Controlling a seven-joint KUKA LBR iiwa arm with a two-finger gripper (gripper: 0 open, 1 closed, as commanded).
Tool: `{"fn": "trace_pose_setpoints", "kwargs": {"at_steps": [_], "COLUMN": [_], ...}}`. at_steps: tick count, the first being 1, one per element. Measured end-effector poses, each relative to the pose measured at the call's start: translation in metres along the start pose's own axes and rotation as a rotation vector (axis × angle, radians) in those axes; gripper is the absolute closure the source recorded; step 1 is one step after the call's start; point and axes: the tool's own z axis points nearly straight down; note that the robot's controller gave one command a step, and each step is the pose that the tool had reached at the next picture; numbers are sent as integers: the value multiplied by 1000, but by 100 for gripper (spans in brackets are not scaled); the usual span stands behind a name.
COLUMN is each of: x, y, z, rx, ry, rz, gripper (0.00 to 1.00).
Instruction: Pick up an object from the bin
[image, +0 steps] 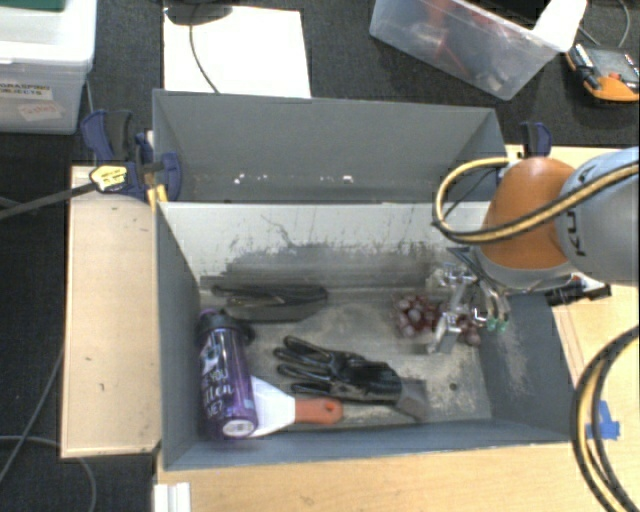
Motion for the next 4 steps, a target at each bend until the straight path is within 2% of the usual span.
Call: {"fn": "trace_pose_setpoints", "kwargs": {"at_steps": [1, 3, 4], "x": [2, 2, 3], "y": [2, 2, 2], "z": [-4, -17, -61], "rx": [-1, -1, -2], "ry": [7, 7, 12], "rz": [-63, -65, -66], "gripper": [100, 100, 100]}}
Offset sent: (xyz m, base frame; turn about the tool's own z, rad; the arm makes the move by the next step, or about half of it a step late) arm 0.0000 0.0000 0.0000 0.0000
